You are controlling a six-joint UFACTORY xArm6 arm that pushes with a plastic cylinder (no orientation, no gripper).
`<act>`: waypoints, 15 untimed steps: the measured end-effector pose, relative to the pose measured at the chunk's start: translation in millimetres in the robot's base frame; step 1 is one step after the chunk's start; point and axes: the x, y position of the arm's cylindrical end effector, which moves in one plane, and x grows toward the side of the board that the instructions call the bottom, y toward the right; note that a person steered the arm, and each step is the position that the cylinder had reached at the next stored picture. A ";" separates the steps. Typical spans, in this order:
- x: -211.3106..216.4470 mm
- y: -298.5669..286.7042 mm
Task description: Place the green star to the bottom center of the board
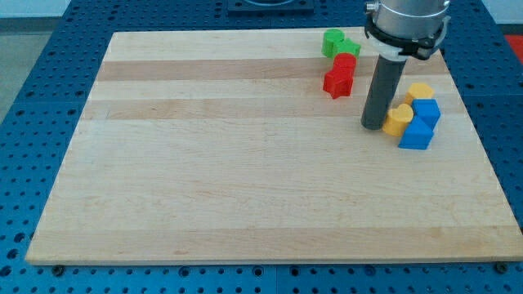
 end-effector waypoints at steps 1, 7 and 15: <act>-5.7 -2.9; -113.9 21.7; -107.6 -106.4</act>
